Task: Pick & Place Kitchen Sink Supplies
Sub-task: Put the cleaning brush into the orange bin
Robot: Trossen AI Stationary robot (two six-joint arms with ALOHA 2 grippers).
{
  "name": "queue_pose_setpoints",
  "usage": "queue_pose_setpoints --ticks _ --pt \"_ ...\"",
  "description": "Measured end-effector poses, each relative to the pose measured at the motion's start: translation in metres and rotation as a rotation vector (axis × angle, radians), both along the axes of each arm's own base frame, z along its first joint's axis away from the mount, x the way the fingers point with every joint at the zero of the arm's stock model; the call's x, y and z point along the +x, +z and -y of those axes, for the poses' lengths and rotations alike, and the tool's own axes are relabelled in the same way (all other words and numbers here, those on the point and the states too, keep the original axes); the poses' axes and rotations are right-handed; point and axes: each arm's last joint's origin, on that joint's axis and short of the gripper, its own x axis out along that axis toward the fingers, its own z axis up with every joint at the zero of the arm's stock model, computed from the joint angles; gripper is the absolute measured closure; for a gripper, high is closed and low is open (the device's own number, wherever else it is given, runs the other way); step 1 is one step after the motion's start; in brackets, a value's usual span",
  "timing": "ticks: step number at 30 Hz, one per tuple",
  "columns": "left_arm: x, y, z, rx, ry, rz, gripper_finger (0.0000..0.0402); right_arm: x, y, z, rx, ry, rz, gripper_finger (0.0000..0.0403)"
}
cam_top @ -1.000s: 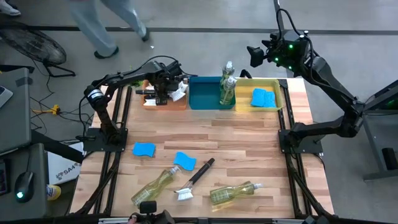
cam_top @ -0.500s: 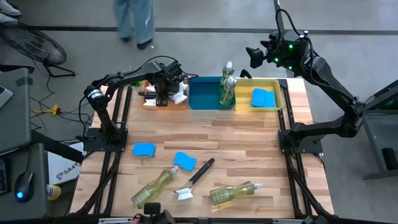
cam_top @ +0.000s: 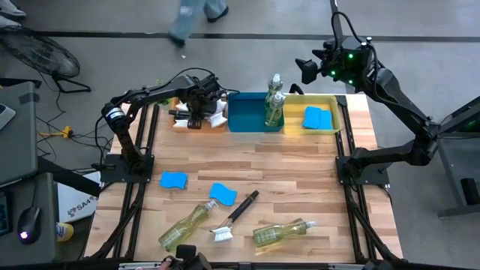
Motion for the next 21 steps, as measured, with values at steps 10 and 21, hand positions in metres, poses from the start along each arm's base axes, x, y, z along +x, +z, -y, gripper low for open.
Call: queue_pose_setpoints --ticks 10,21 --pt "-0.006 -0.019 0.004 -0.014 0.033 -0.041 0.0299 0.001 0.0 -0.001 -0.002 0.035 -0.004 0.0018" --pt "-0.004 -0.019 0.003 -0.017 0.037 -0.006 0.0262 0.002 0.0 -0.002 -0.007 0.081 -0.012 0.0018"
